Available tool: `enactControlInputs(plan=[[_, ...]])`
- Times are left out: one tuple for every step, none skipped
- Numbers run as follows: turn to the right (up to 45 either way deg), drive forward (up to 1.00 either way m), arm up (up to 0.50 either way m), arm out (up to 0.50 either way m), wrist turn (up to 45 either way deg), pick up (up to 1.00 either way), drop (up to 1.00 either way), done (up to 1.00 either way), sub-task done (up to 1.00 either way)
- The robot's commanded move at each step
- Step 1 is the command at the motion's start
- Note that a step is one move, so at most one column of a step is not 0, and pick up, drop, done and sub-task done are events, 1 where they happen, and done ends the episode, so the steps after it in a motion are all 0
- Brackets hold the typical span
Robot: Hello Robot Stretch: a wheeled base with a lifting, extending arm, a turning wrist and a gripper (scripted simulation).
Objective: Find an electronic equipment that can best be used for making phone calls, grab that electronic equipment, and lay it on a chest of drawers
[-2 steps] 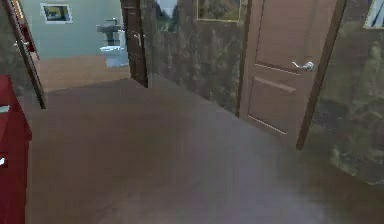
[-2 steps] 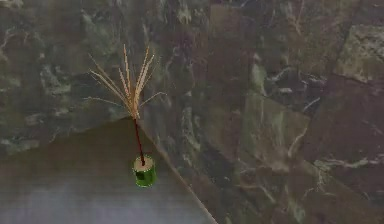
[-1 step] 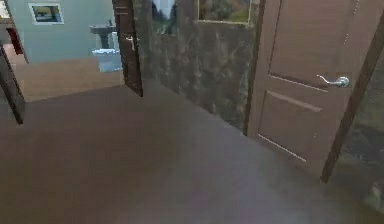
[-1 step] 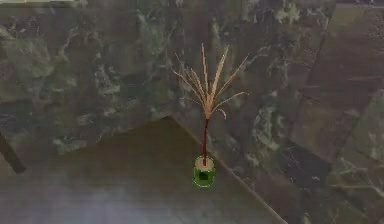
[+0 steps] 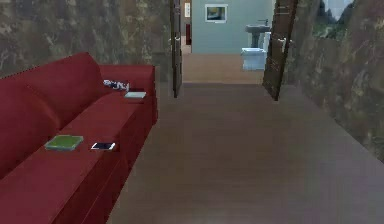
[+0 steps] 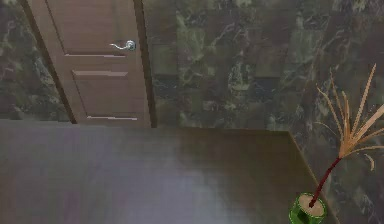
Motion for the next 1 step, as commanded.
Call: enactControlInputs(plan=[[0.0, 0.4, 0.0, 0.0, 0.0, 0.0, 0.0, 0.0, 0.0]])
